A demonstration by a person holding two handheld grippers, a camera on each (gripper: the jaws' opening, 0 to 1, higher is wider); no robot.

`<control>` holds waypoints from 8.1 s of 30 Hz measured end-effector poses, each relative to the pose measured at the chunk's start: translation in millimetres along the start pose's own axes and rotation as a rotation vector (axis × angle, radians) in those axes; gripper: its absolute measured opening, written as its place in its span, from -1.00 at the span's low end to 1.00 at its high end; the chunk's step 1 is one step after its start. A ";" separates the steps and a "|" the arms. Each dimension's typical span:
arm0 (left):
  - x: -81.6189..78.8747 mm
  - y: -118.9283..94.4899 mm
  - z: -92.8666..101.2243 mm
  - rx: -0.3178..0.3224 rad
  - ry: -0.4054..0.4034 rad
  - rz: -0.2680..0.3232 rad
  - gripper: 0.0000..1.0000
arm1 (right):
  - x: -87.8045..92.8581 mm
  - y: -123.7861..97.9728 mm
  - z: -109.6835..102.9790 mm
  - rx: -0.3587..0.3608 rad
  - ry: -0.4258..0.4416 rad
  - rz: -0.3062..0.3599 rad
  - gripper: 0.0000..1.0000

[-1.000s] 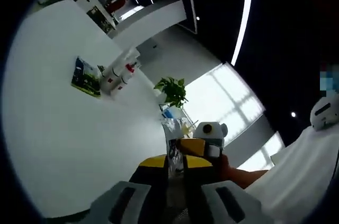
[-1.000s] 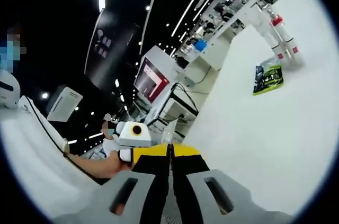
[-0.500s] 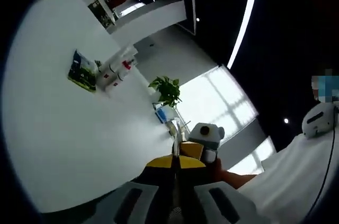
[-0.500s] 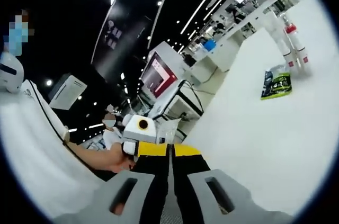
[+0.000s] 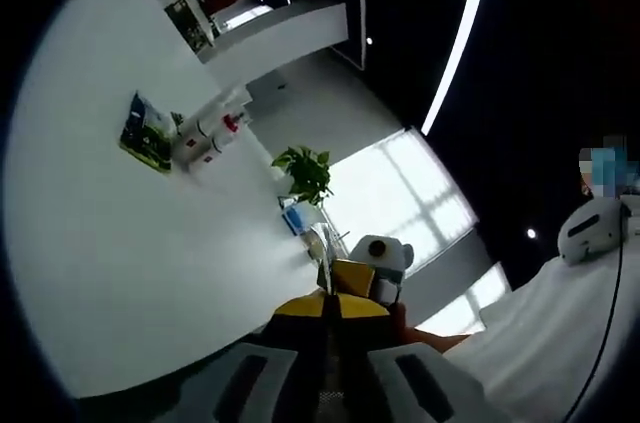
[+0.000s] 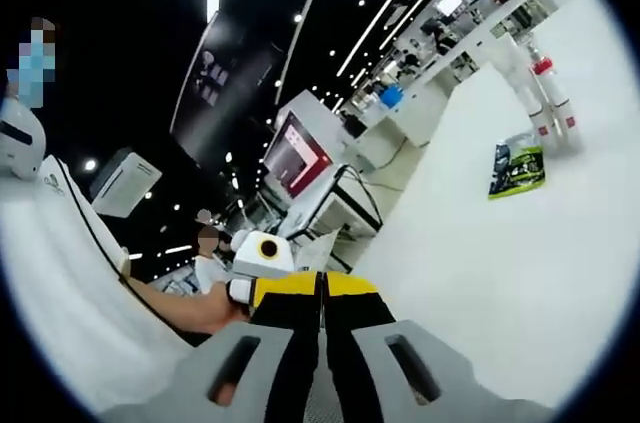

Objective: Arrange the skincare products in the storage area until every visible bottle or jar stands upright without overlapping.

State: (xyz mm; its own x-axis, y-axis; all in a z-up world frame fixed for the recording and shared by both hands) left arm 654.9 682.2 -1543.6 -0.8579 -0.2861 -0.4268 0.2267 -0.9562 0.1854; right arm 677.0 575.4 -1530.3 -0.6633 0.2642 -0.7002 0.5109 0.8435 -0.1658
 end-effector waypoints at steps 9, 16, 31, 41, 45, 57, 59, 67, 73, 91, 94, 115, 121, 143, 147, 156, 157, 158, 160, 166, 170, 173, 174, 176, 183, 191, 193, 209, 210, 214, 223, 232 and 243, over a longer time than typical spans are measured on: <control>-3.4 -3.0 -5.0 -0.001 -0.035 0.004 -0.99 | -0.8 1.2 0.8 -0.002 -0.020 0.000 -1.00; -2.4 -0.4 -6.5 -0.018 -0.066 -0.008 -0.99 | -2.3 0.1 8.6 0.102 -0.142 -0.014 -0.92; -24.2 -11.7 -15.1 -0.083 -0.156 0.055 -0.99 | 5.2 -19.2 23.7 0.408 -0.543 -0.103 -0.78; -68.8 -16.4 -46.9 -0.228 -0.144 -0.026 -0.99 | 18.6 -12.2 32.4 0.473 -0.716 -0.171 -0.75; -86.4 -17.3 -54.9 -0.261 -0.127 -0.049 -0.99 | 17.1 -16.6 37.1 0.523 -0.781 -0.158 -0.74; -150.7 -19.6 -76.2 -0.349 -0.078 -0.165 -0.98 | 14.3 -16.0 44.0 0.599 -0.882 -0.151 -0.66; -158.5 -18.5 -81.6 -0.362 -0.071 -0.177 -0.98 | 14.9 -15.8 43.7 0.604 -0.903 -0.151 -0.67; -189.3 -6.7 -103.8 -0.426 -0.040 -0.278 -0.98 | 9.1 -19.4 50.0 0.653 -0.907 -0.142 -0.37; -208.6 0.3 -114.4 -0.424 -0.032 -0.284 -0.98 | 11.1 -17.7 50.4 0.642 -0.891 -0.152 -0.31; -253.2 5.2 -176.2 -0.486 -0.061 -0.257 -0.98 | 9.0 -18.6 53.2 0.648 -0.866 -0.155 -0.34; -254.7 7.7 -182.3 -0.489 -0.070 -0.269 -0.98 | 10.1 -17.8 55.5 0.654 -0.858 -0.169 -0.30; -273.9 11.3 -250.4 -0.570 -0.155 -0.289 -0.98 | 16.6 -16.9 64.2 0.671 -0.849 -0.226 -0.27; -276.5 16.7 -261.0 -0.584 -0.182 -0.263 -0.98 | 19.7 -16.0 65.2 0.669 -0.842 -0.245 -0.26; -276.6 12.4 -284.9 -0.782 -0.121 -0.422 -0.82 | 21.9 -16.8 67.6 0.670 -0.844 -0.261 -0.28; -277.2 9.1 -285.6 -0.818 -0.119 -0.455 -0.78 | 21.9 -17.3 68.6 0.673 -0.840 -0.266 -0.28; -279.8 7.4 -283.4 -0.876 -0.093 -0.483 -0.73 | 22.6 -16.5 67.2 0.662 -0.851 -0.268 -0.30; -279.2 7.4 -282.7 -0.881 -0.091 -0.495 -0.72 | 22.5 -16.6 67.2 0.662 -0.852 -0.268 -0.30; -279.0 7.4 -282.3 -0.883 -0.088 -0.503 -0.71 | 22.4 -16.6 67.1 0.663 -0.853 -0.266 -0.29; -279.1 7.7 -281.8 -0.891 -0.086 -0.511 -0.68 | 22.1 -16.5 66.9 0.661 -0.853 -0.264 -0.29; -281.1 6.0 -280.0 -0.917 -0.058 -0.532 -0.57 | 21.6 -16.6 66.5 0.660 -0.855 -0.261 -0.29; -281.0 4.0 -273.4 -0.918 -0.030 -0.530 -0.52 | 20.5 -16.9 66.3 0.660 -0.851 -0.254 -0.29; -277.0 -0.2 -265.4 -0.926 0.021 -0.526 -0.50 | 20.4 -16.7 66.2 0.659 -0.853 -0.255 -0.28; -273.7 -2.1 -261.4 -0.923 0.025 -0.522 -0.49 | 20.1 -16.6 65.8 0.658 -0.853 -0.252 -0.28; -267.9 -8.8 -250.4 -0.923 0.062 -0.493 -0.46 | 19.7 -16.6 65.4 0.655 -0.852 -0.248 -0.27; -245.4 -6.7 -193.1 -0.756 0.307 -0.424 -0.30 | 21.0 -16.3 62.2 0.648 -0.870 -0.243 -0.24; -154.2 -5.7 -143.6 -0.678 0.448 -0.509 -0.04 | 23.2 -15.3 57.0 0.637 -0.926 -0.241 -0.23; -129.8 -4.1 -134.0 -0.657 0.440 -0.504 0.10 | 22.4 -15.3 56.5 0.635 -0.933 -0.240 -0.23; -19.6 -26.1 -69.1 -0.675 0.578 -0.546 0.51 | 17.8 -9.8 35.4 0.526 -0.889 -0.136 0.03; -18.0 -27.3 -65.0 -0.681 0.596 -0.546 0.52 | 17.9 -11.4 34.9 0.527 -0.897 -0.143 0.05; -12.5 -29.7 -52.9 -0.697 0.609 -0.485 0.66 | 14.2 -15.8 37.5 0.534 -0.885 -0.145 0.11; 2.3 -36.0 -50.3 -0.793 0.637 -0.337 0.99 | -30.7 -39.8 57.4 0.557 -0.842 -0.132 0.34; -3.3 -28.6 -55.3 -0.809 0.779 -0.338 0.82 | -122.9 -61.7 113.1 0.640 -0.737 -0.121 0.56; -7.4 -34.1 -55.9 -0.831 0.820 -0.365 0.20 | -236.9 -47.0 163.2 0.667 -0.603 -0.044 0.66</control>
State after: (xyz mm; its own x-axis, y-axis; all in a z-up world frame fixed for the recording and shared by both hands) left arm 679.4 713.4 -1596.2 -0.4564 0.3399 -0.8223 0.5168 -0.6511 -0.5559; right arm 899.4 396.9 -1469.9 -0.3862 -0.2111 -0.8979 0.8276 0.3506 -0.4384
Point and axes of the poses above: the point that each gripper's makers call its tool centre point, and the gripper's own axes: y roughly forward along the fingers, z roughly to its right, x roughly out of its underside, the point moved 5 cm from there along -y, roughly backward along the fingers, and after that the axes turned 10 degrees about x, right-handed, at the moved point
